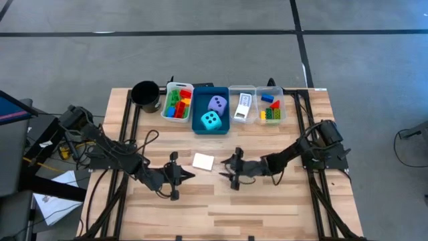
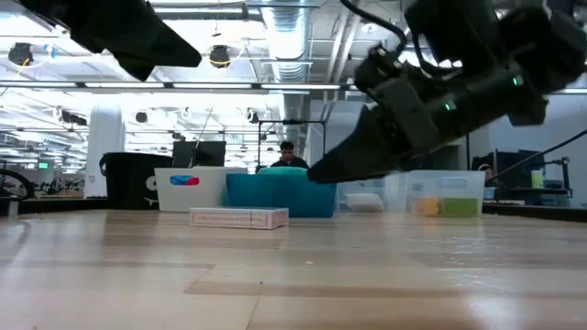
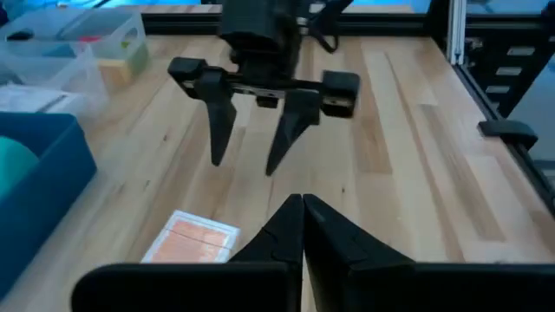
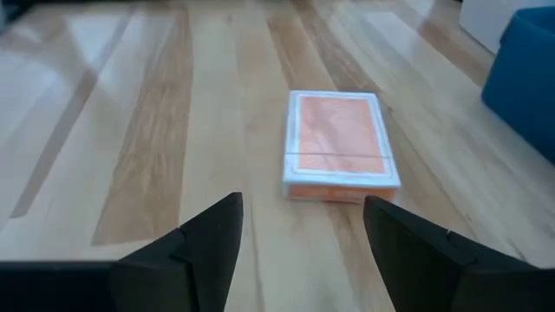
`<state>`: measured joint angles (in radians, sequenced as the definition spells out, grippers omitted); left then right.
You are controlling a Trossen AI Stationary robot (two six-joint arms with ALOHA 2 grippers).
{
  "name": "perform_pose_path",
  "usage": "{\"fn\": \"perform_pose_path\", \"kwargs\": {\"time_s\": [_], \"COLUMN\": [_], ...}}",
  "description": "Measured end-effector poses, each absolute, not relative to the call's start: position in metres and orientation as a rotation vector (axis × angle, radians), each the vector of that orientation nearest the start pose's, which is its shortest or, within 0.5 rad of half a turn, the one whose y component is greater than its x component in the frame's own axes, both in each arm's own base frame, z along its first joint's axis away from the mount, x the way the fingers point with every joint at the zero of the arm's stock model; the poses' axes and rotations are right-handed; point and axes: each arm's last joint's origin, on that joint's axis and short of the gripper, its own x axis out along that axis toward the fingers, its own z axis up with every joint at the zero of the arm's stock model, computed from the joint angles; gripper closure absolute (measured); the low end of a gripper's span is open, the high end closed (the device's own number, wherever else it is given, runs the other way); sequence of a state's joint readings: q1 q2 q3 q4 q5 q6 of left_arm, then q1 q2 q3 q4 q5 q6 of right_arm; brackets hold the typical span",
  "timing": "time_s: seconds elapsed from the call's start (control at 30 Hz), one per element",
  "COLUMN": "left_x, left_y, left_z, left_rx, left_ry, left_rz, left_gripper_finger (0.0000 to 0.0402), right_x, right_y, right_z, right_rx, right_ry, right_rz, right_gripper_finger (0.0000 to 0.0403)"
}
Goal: Pick & Place Toys
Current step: Put the orange deck of cards into the left transparent bin
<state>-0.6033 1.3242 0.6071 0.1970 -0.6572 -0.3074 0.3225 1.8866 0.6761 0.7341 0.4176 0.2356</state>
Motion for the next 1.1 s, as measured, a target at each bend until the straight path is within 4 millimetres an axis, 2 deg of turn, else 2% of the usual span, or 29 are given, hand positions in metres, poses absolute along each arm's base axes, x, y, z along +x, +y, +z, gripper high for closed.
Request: {"fn": "perform_pose_path", "kwargs": {"time_s": [0.13, 0.3, 0.6, 0.8, 1.1], "left_x": [0.222, 0.224, 0.223, 0.225, 0.225], "left_y": [-0.131, -0.130, -0.129, -0.125, -0.125], "left_z": [0.198, 0.192, 0.191, 0.191, 0.191], "left_rx": [0.034, 0.070, 0.160, 0.178, 0.176], "left_ry": [0.406, 0.419, 0.443, 0.448, 0.448], "left_rz": [0.140, 0.193, 0.186, 0.197, 0.198], "left_gripper_finger": [0.0401, 0.0401, 0.0401, 0.0401, 0.0402], "right_x": [0.306, 0.307, 0.310, 0.309, 0.307], "right_y": [0.083, 0.074, 0.055, 0.052, 0.055], "right_z": [0.099, 0.099, 0.097, 0.094, 0.092], "right_rx": [0.102, 0.113, 0.157, 0.167, 0.135], "right_ry": [0.370, 0.360, 0.378, 0.408, 0.438], "right_rz": [-0.109, -0.130, -0.199, -0.199, -0.190], "right_gripper_finger": [0.0153, 0.0116, 0.0012, 0.0019, 0.0006]}}
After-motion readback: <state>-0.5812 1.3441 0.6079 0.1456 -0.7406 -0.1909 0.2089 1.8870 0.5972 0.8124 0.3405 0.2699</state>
